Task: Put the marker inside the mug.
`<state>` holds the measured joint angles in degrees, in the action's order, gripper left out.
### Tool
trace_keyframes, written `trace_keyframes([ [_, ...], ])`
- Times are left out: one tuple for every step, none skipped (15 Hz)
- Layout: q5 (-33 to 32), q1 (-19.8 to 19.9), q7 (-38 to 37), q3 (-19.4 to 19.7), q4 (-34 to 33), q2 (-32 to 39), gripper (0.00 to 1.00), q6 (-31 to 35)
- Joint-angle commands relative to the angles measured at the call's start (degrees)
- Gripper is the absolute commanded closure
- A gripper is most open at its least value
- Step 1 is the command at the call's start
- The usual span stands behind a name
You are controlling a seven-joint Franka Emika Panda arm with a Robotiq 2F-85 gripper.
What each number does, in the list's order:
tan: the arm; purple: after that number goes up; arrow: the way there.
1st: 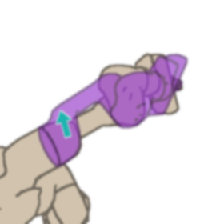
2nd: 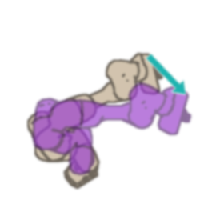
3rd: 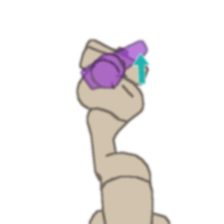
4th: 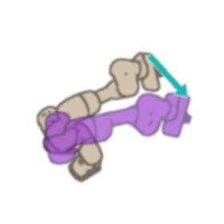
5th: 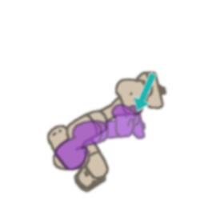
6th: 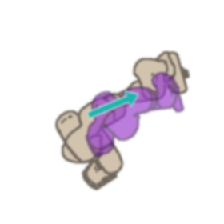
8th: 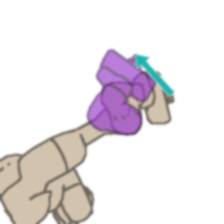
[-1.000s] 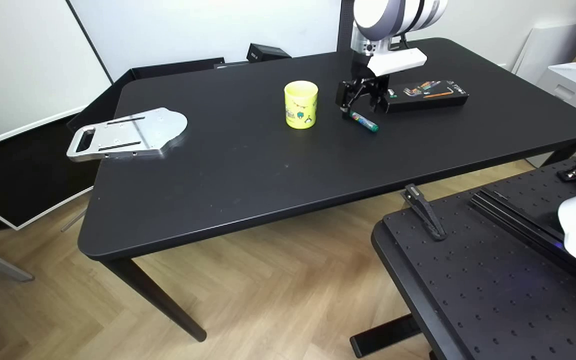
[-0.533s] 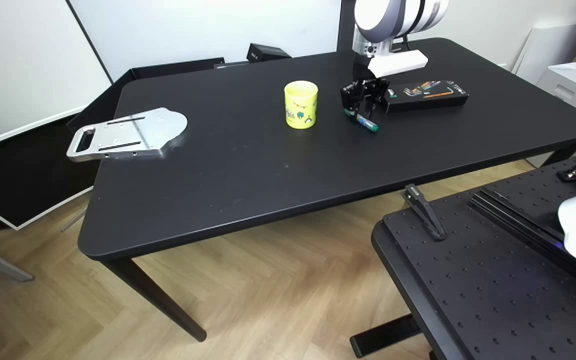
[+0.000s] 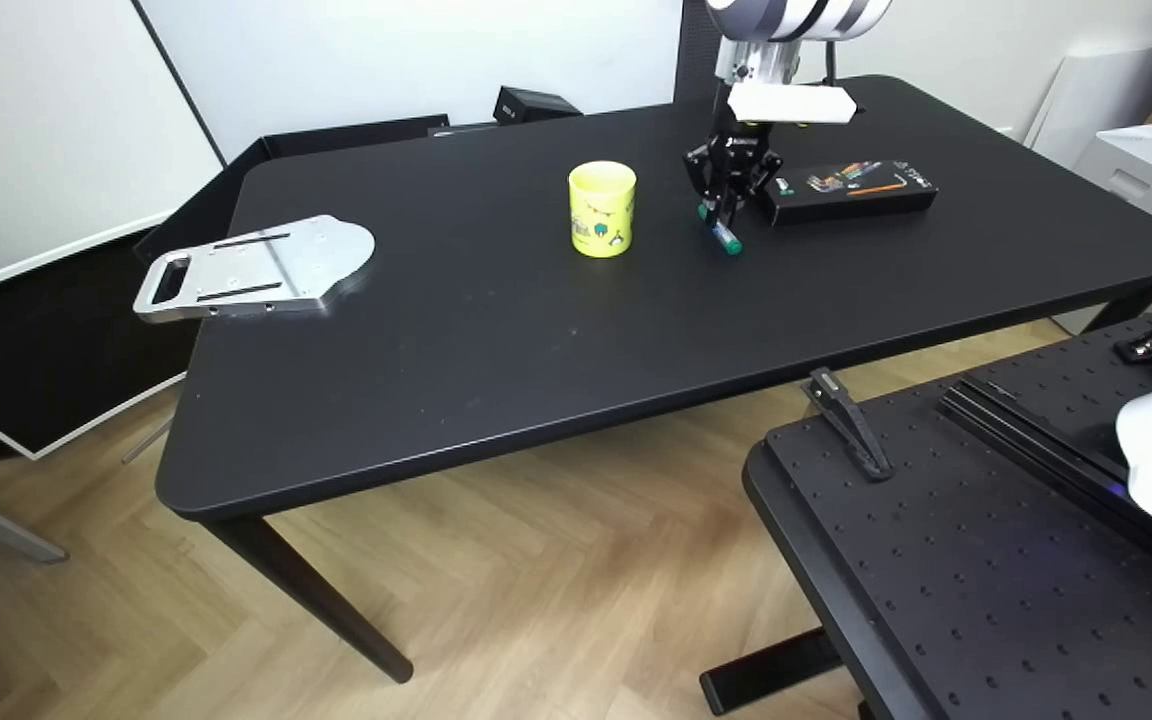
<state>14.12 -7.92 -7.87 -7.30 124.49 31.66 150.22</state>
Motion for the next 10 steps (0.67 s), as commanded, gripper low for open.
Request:
trace_keyframes([
  [5.47, 3.48, -3.21, -1.09, -4.43, -0.11, 0.95, -7.34],
  [6.85, 3.83, -4.04, -0.87, -5.54, -0.02, 0.95, -9.18],
  [8.24, 4.15, -4.97, -0.70, -6.72, 0.24, 0.95, -11.15],
  [9.43, 4.30, -6.22, -0.44, -7.90, 0.48, 0.95, -13.20],
  [10.79, 4.66, -7.15, -0.44, -9.00, 0.62, 0.95, -15.35],
  [12.27, 4.85, -8.36, -0.44, -9.94, 0.65, 0.95, -17.13],
  [13.97, 5.12, -9.29, -0.61, -10.91, 0.66, 0.95, -19.08],
  [15.85, 5.38, -10.09, -0.80, -11.78, 0.70, 0.95, -20.83],
  [17.86, 5.53, -10.83, -1.01, -12.67, 0.77, 0.95, -22.63],
  [20.06, 5.64, -11.57, -1.15, -13.37, 0.77, 0.95, -23.89],
])
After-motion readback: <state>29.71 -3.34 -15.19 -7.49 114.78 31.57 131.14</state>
